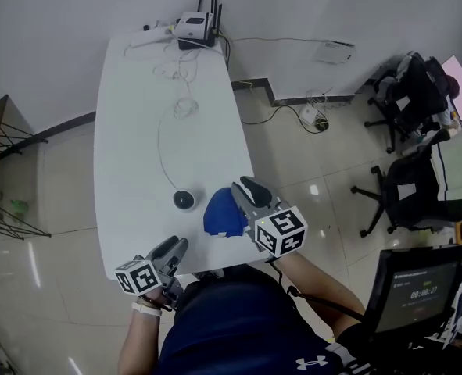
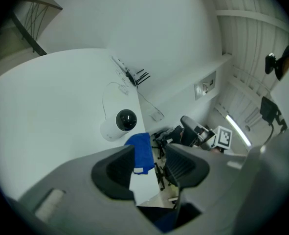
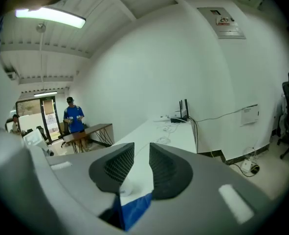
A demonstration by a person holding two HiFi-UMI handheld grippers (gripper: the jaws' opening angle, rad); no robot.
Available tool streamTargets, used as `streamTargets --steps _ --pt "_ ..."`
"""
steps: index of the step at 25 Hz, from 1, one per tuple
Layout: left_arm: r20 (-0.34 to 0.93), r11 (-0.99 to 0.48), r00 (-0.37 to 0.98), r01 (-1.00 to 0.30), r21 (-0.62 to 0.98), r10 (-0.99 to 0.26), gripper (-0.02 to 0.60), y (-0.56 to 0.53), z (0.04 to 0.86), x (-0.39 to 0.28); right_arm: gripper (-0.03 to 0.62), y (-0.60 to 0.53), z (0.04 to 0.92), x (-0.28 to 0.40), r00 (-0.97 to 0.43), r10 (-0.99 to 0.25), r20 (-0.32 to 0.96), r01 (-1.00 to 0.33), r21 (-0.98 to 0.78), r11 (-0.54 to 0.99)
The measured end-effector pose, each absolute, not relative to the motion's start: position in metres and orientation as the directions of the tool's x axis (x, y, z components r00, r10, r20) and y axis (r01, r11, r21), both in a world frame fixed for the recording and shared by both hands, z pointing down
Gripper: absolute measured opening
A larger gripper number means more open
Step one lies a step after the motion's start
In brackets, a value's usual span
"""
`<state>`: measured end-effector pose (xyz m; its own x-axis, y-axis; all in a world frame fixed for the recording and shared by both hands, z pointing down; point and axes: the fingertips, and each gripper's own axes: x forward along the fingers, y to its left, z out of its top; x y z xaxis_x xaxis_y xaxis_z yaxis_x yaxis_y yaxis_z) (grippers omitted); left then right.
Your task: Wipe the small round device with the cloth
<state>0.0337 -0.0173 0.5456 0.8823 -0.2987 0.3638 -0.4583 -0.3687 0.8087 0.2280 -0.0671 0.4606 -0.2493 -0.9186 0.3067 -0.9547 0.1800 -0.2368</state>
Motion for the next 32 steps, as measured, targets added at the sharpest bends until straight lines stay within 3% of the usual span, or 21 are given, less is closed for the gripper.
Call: streamTargets --steps 6,11,15,22,32 --pt "0.365 -0.476 0.835 -0.538 0.696 -0.411 0.161 -0.038 0.522 0.042 0.058 -0.065 0.431 0.222 -0.294 -0.927 0.235 -0.931 -0.289 0.222" --pt "0.322 -0.621 0.762 -0.646 0.444 -0.562 0.077 -0.05 0.469 0.032 0.04 -0.057 0.442 0.179 -0.396 -0.88 0.261 -0.892 -0.338 0.301" --pt "0.284 -0.679 0.714 -0.698 0.226 -0.639 0.044 -0.053 0.455 0.022 0.026 -0.052 0.426 0.148 -0.448 -0.865 0.226 -0.883 -0.26 0.39" --pt "0.27 -0.689 0.708 -0.702 0.179 -0.652 0.043 -0.052 0.453 0.018 0.023 -0.058 0.398 0.134 -0.474 -0.866 0.161 -0.877 -0.17 0.449" --pt "0.273 -0.694 0.709 -0.701 0.165 -0.651 0.043 -0.049 0.454 0.02 0.023 -0.058 0.396 0.131 -0.482 -0.861 0.161 -0.875 -0.149 0.462"
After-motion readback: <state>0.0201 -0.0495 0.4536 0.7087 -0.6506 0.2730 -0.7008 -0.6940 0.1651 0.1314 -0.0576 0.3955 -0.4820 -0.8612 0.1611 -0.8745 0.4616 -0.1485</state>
